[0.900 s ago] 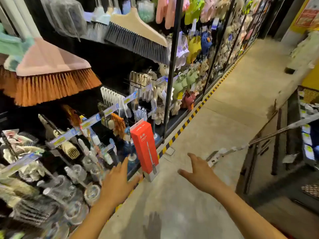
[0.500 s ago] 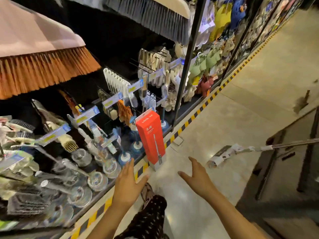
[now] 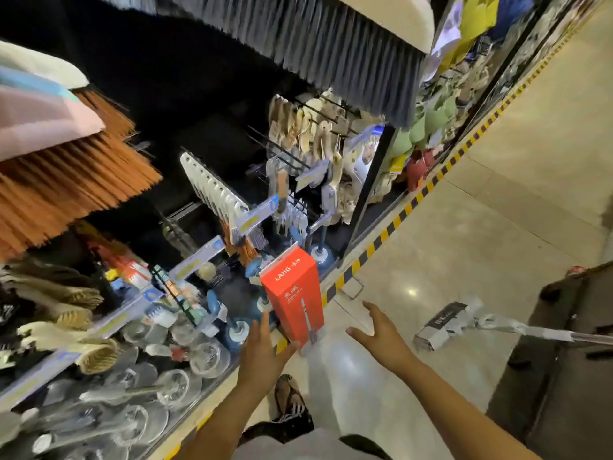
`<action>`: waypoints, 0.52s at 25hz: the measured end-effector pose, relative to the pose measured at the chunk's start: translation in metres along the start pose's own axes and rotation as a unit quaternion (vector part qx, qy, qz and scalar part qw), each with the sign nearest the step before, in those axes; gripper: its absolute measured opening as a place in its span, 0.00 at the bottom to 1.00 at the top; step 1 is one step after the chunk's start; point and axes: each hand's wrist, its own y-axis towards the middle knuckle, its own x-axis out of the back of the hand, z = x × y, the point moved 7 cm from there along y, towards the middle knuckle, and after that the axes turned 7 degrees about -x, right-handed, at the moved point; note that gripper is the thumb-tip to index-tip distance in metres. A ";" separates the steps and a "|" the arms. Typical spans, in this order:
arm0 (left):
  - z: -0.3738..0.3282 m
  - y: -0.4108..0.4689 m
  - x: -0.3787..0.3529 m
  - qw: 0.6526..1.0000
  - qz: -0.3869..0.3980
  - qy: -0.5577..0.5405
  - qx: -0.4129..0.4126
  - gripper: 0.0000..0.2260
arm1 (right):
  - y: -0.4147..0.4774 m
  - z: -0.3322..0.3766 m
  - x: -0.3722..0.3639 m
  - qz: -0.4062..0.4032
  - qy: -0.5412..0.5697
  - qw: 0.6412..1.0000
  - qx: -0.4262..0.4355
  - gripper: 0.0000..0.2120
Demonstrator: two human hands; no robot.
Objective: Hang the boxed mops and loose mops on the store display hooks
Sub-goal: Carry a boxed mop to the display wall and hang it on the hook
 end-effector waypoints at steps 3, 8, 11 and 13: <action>0.000 0.025 0.001 1.000 0.016 0.002 0.017 0.48 | 0.025 0.010 -0.002 0.024 0.014 1.000 0.006 0.36; 0.008 0.046 0.002 0.998 -0.005 -0.022 0.060 0.50 | 0.067 0.030 -0.004 0.095 -0.041 0.994 0.047 0.40; 0.013 0.062 -0.003 0.997 -0.018 -0.019 0.074 0.51 | 0.099 0.047 0.003 0.115 -0.092 0.986 0.083 0.41; 0.016 0.075 -0.008 0.996 -0.024 -0.020 0.087 0.52 | 0.119 0.055 0.006 0.139 -0.121 0.977 0.105 0.42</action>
